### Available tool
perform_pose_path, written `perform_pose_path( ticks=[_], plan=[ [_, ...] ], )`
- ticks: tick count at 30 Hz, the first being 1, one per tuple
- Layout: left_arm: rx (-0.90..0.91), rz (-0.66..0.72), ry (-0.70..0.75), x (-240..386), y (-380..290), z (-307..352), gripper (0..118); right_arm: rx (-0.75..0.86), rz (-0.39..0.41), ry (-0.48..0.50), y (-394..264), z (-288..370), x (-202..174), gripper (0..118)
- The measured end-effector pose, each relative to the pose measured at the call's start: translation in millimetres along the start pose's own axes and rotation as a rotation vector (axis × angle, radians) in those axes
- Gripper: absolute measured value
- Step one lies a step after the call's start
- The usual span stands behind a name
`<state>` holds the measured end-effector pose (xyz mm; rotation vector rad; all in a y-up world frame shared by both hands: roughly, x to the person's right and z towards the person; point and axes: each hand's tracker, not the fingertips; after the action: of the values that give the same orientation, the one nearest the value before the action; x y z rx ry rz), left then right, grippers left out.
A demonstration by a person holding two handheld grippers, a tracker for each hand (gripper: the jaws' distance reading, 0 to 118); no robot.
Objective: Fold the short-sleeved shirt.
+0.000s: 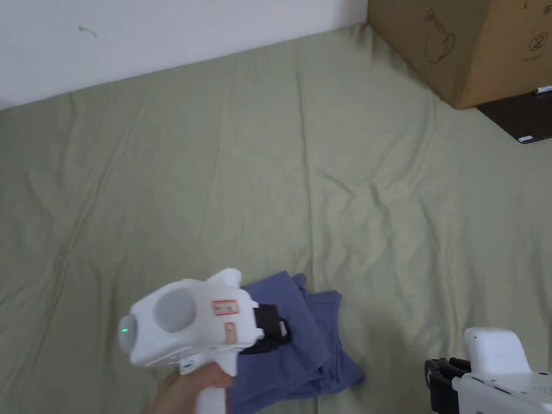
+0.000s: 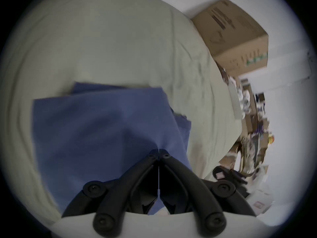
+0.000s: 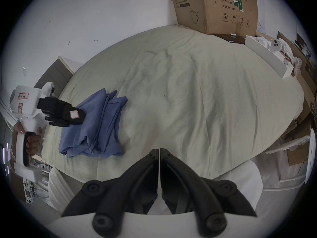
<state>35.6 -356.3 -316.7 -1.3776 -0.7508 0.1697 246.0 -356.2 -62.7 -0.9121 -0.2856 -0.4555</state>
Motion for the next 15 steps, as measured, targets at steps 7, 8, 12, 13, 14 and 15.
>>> perform_pose_path(
  ticks=[7,8,12,13,14,15],
  plan=[
    [-0.100,-0.146,0.020,50.1,-21.1,-42.3,0,0.004,-0.007,-0.010,1.8,4.6,3.4,2],
    [-0.105,-0.204,0.063,55.1,-26.5,-42.4,0,0.000,-0.004,-0.012,2.3,3.7,2.9,2],
    [-0.140,-0.201,-0.023,56.7,-36.4,-44.4,0,-0.008,0.008,-0.016,5.3,3.5,-2.9,2],
    [-0.150,-0.144,-0.102,51.7,-37.4,-40.7,0,-0.008,0.013,-0.011,7.1,3.8,-4.6,2],
    [-0.127,-0.123,-0.118,48.9,-40.2,-34.2,0,-0.008,0.020,-0.009,8.9,4.5,-7.1,2],
    [-0.092,-0.135,-0.102,46.6,-43.2,-23.5,0,-0.008,0.034,-0.009,11.9,5.2,-10.6,2]
  ],
)
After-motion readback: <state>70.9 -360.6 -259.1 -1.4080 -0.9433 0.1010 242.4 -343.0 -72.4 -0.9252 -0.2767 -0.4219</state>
